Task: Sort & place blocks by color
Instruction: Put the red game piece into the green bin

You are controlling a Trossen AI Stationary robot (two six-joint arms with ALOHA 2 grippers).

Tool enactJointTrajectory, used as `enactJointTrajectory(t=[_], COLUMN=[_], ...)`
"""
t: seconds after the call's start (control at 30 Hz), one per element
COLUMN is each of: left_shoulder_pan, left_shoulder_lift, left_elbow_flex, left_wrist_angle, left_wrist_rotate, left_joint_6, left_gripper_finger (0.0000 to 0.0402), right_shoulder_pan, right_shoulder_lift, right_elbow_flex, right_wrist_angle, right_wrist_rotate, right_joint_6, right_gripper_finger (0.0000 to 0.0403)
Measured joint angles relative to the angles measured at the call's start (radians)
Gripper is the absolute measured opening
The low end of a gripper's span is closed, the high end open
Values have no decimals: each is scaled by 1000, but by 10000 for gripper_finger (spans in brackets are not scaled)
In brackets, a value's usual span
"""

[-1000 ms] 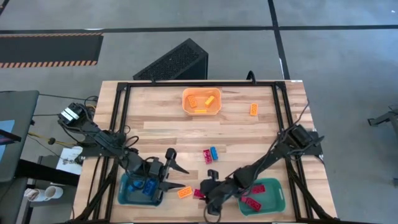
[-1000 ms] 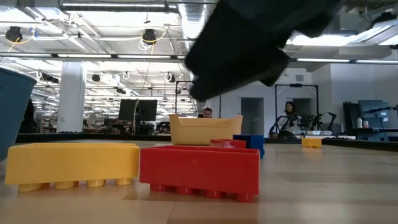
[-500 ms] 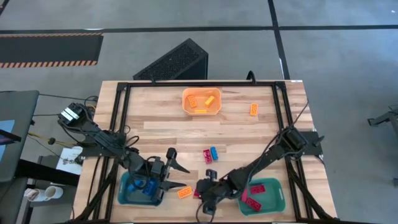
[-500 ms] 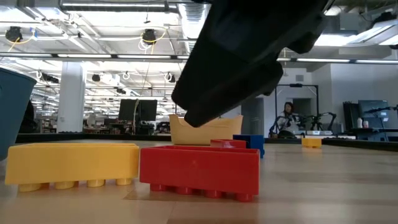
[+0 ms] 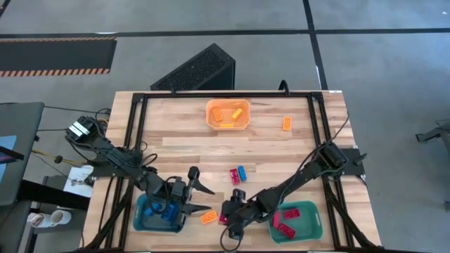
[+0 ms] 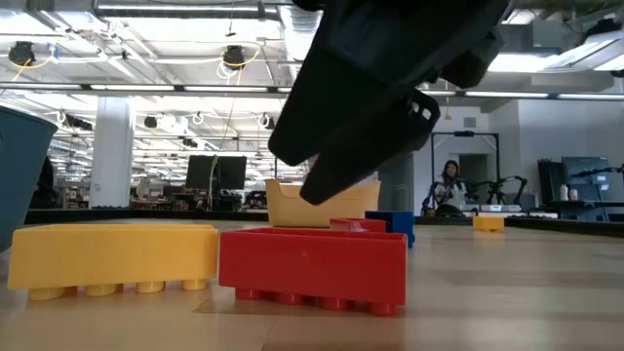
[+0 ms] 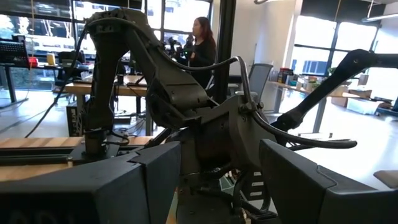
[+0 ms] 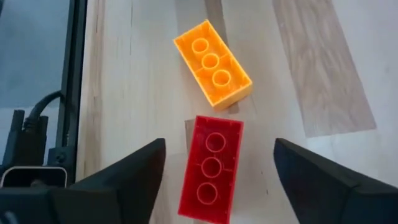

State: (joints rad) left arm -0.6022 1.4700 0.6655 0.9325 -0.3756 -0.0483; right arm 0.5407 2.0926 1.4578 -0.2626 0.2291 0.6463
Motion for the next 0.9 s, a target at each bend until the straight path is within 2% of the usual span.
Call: enactJointTrajectory(t=[0.2,0.43,0.6,0.83,0.9], left_shoulder_pan=[0,0,0,3,4], left_shoulder_lift=[0,0,0,0,0], left_elbow_flex=[0,0,0,0,0], left_wrist_angle=[0,-2,-17,-39,-39], left_wrist_rotate=[-3,-5,-6,-17,-32], left_joint_6=[0,-1,-14,-30,-28], left_gripper_finger=[206,206,206,206,206], right_shoulder_pan=[14,8,-6,-6,-7], right_shoulder_lift=[50,84,79,68,59], right_elbow_flex=[0,3,3,2,0], right_wrist_angle=[8,-22,-77,-93,-93], right_wrist_rotate=[0,5,9,7,-16], right_joint_6=[2,66,48,0,3], right_gripper_finger=[347,330,275,140,126])
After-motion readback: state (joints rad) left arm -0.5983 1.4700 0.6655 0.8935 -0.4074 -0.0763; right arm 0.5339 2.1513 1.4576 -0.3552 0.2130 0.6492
